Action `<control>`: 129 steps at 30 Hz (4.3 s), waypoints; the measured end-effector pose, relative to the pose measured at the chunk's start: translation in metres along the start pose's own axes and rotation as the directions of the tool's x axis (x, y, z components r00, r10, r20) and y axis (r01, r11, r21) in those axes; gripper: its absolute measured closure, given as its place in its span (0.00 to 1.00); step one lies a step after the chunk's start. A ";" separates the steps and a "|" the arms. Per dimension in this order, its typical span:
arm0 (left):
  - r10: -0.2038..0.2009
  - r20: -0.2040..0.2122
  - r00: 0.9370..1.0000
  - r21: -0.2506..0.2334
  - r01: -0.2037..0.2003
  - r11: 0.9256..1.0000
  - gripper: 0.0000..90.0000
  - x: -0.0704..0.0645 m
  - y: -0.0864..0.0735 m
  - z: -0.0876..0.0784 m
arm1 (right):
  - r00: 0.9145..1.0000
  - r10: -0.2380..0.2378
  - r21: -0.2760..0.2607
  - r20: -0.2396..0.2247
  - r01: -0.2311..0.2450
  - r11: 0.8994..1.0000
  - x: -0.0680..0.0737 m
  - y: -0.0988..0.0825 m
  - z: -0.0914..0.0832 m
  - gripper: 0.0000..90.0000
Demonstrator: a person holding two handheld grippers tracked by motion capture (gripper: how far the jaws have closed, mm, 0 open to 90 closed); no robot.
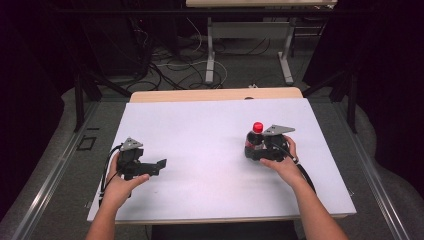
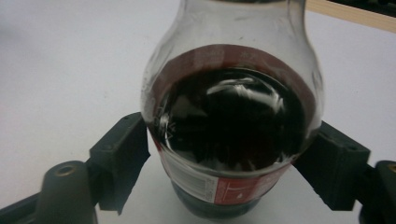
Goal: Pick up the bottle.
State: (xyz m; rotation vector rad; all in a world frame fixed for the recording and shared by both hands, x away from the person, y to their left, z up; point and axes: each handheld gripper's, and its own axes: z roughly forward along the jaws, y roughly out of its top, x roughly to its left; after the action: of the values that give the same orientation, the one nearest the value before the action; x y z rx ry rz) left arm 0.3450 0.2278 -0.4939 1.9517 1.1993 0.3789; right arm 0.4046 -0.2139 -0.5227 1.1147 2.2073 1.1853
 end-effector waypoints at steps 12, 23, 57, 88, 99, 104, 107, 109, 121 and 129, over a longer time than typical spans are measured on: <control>0.004 0.011 1.000 0.016 -0.004 1.000 0.00 -0.001 0.001 -0.001 | 1.000 -0.023 0.026 0.014 0.022 0.999 0.002 0.000 0.000 0.32; 0.037 0.019 0.999 0.007 -0.037 0.999 0.00 -0.010 0.004 -0.001 | 0.993 -0.084 0.045 -0.081 0.087 0.995 0.031 0.003 -0.013 0.32; 0.313 0.397 0.863 -0.119 -0.289 0.950 0.30 -0.138 0.071 -0.016 | 0.883 -0.301 -0.027 -0.361 0.313 0.949 0.121 0.004 -0.034 0.32; 0.372 0.520 0.769 -0.076 -0.392 0.917 0.67 -0.162 0.088 0.000 | 0.858 -0.290 -0.024 -0.425 0.309 0.951 0.128 0.001 -0.035 0.32; 0.356 0.416 0.837 -0.082 -0.356 0.931 0.68 -0.175 0.083 -0.007 | 0.888 -0.244 -0.014 -0.390 0.260 0.966 0.132 0.004 -0.036 0.32; 0.318 0.332 0.888 -0.102 -0.301 0.948 0.68 -0.181 0.080 -0.009 | 0.913 -0.225 -0.003 -0.340 0.238 0.971 0.134 0.005 -0.037 0.32; 0.269 0.284 0.920 -0.099 -0.251 0.963 0.68 -0.183 0.079 -0.011 | 0.929 -0.203 -0.013 -0.309 0.209 0.978 0.136 0.006 -0.037 0.32; 0.227 0.247 0.942 -0.100 -0.208 0.973 0.68 -0.185 0.078 -0.011 | 0.942 -0.200 0.008 -0.269 0.210 0.978 0.138 0.007 -0.039 0.32; 0.144 0.238 0.961 -0.067 -0.131 0.989 0.66 -0.184 0.077 -0.014 | 0.937 -0.208 0.017 -0.281 0.222 0.975 0.141 0.007 -0.038 0.32; 0.302 0.411 0.860 -0.108 -0.283 0.953 0.47 -0.158 0.076 -0.036 | 0.890 -0.234 -0.005 -0.390 0.252 0.968 0.141 0.007 -0.039 0.32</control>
State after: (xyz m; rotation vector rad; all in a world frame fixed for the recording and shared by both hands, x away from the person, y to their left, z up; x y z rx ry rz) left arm 0.2896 0.0921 -0.3904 2.0460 0.6100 0.1168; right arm 0.2972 -0.1196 -0.4917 0.6257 2.5880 1.3384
